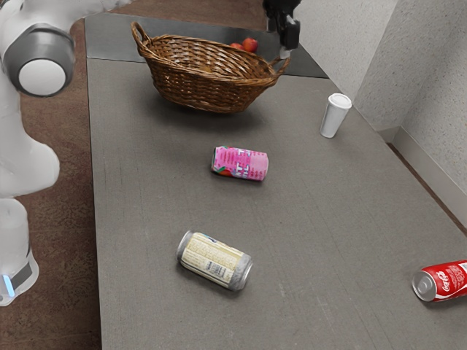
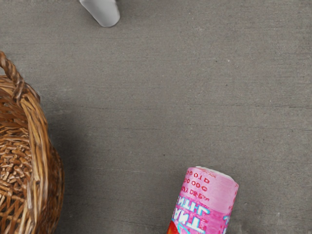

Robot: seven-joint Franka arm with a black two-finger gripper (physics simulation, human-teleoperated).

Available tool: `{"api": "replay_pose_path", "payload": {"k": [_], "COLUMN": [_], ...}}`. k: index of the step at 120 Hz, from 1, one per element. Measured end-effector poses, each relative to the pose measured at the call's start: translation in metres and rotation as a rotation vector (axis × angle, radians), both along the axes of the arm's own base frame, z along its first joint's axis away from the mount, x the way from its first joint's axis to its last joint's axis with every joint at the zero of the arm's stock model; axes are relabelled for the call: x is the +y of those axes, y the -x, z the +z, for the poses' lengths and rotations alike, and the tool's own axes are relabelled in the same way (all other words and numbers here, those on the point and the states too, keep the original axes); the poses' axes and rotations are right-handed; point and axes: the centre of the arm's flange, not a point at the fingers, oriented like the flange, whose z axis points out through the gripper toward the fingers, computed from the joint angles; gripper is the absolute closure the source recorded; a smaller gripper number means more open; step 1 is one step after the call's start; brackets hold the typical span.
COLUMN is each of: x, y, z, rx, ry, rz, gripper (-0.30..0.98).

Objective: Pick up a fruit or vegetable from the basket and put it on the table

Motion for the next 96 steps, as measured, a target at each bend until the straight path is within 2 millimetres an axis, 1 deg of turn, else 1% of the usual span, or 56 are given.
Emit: {"api": "replay_pose_path", "payload": {"k": [4,10,17,22,28,32,35,38,41,46,52,59,62,64,66,70,73,77,82,85,88,96], "x": [-0.005,-0.002,-0.002,-0.012,-0.024,-0.027,-0.024,-0.010,0.008,0.047,0.095,0.142,0.158,0.169,0.178,0.194,0.199,0.199,0.200,0.203,0.208,0.241], "y": [-0.002,-0.005,-0.010,-0.014,-0.015,-0.015,-0.015,-0.013,-0.009,0.002,0.016,0.035,0.051,0.068,0.088,0.139,0.176,0.220,0.266,0.285,0.298,0.323], "z": [-0.004,-0.009,-0.027,-0.037,-0.042,-0.046,-0.048,-0.048,-0.047,-0.048,-0.054,-0.064,-0.070,-0.072,-0.072,-0.072,-0.071,-0.068,-0.066,-0.065,-0.063,-0.062], "rx": [0.007,0.017,0.055,0.079,0.094,0.110,0.121,0.131,0.145,0.183,0.235,0.278,0.291,0.292,0.289,0.270,0.253,0.229,0.198,0.186,0.179,0.178], "ry": [0.001,0.002,-0.005,-0.013,-0.020,-0.021,-0.021,-0.019,-0.013,0.002,0.046,0.144,0.202,0.230,0.254,0.292,0.297,0.282,0.258,0.241,0.223,0.197], "rz": [-0.013,-0.014,-0.017,-0.036,-0.060,-0.064,-0.058,-0.034,0.001,0.080,0.163,0.190,0.168,0.159,0.154,0.157,0.173,0.208,0.270,0.307,0.339,0.431], "gripper": [0.02,0.02,0.02,0.02,0.02,0.02,0.02,0.02,0.02,0.02,0.02,0.02,0.02,0.02,0.02,0.02,0.02,0.02,0.02,0.02,0.02,0.02]}}
